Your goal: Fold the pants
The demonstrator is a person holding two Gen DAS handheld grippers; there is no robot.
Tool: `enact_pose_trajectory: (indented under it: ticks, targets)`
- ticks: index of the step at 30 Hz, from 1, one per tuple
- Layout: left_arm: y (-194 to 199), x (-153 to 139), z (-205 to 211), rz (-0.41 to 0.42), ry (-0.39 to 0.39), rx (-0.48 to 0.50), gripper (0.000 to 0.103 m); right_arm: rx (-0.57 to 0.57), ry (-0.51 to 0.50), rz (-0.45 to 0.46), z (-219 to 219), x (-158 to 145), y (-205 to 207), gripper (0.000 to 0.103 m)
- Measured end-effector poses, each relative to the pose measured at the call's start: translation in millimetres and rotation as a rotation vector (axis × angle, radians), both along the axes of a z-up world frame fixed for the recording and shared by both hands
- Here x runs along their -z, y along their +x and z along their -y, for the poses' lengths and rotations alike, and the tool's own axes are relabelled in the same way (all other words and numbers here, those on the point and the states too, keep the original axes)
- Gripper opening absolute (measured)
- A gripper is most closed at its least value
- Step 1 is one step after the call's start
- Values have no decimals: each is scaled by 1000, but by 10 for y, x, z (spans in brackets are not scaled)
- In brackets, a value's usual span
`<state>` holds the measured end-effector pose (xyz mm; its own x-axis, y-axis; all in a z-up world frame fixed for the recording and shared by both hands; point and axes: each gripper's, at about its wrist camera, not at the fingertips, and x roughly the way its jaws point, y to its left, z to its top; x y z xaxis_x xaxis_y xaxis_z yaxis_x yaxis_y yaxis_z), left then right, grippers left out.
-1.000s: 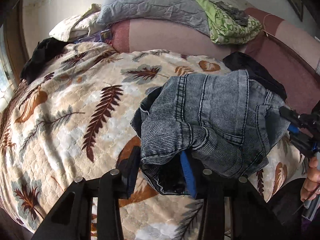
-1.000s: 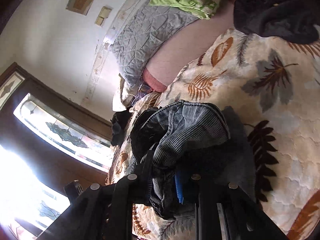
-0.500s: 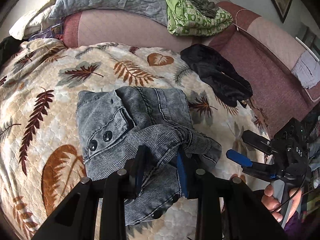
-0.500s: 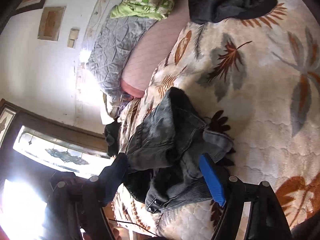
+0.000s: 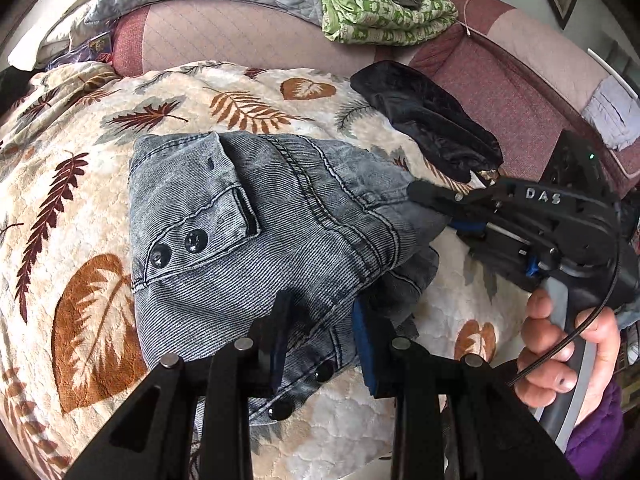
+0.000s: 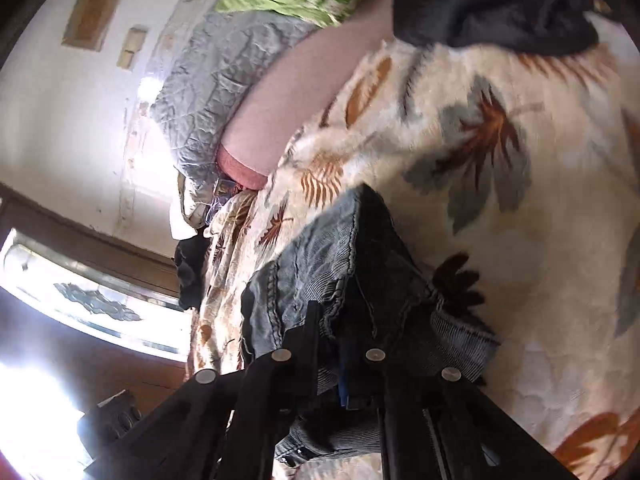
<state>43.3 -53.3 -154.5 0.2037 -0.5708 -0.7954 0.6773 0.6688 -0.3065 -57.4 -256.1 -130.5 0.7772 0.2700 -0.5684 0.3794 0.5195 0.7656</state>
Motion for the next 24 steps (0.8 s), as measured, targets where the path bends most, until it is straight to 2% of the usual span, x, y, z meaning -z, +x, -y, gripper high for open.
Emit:
enact_pose_trajectory:
  ticks: [2,4,6,8,9,10,12,14,15,16,17,18,21,23,24]
  targets:
    - [-103,39,64,14,24,17,32,-25,-34,10,36,-107,-66,7]
    - [-224,116,127,34,60,43,32,-32,-135,-22,16,-152,-138,7]
    - [-294,226,134,40,70,40,32,-39,-198,-85,-4,-16,-182,7]
    - [-294,356,130,13,101,34,31,-101,-157,-211,6,317,-121,7]
    - [-289,362,102,2,92,34,31,-118,-121,-266,7,456,-101,8]
    - [-284,327,62,-8,79,38,31,-119,-107,-282,17,493,-105,11]
    - [-274,215,-48,-26,68,52,32,-122,-129,-251,47,390,-136,12]
    - [-253,57,-210,4,60,26,32,-113,-128,-211,119,282,-208,20]
    - [-242,-28,-308,40,56,8,32,-95,-125,-200,170,248,-245,30]
    - [-212,-107,-408,69,48,-11,34,-64,-127,-188,209,215,-280,46]
    - [-164,-171,-507,89,41,-41,37,-24,-129,-171,256,192,-328,53]
    - [-91,-211,-581,106,42,-81,45,15,-126,-146,300,172,-368,59]
    - [139,-238,-729,122,40,-219,47,10,-160,-35,268,6,-300,59]
    - [270,-199,-706,130,58,-310,47,-49,-261,-1,86,-128,-137,51]
    - [327,-162,-651,132,80,-341,47,-81,-311,9,-23,-166,-60,39]
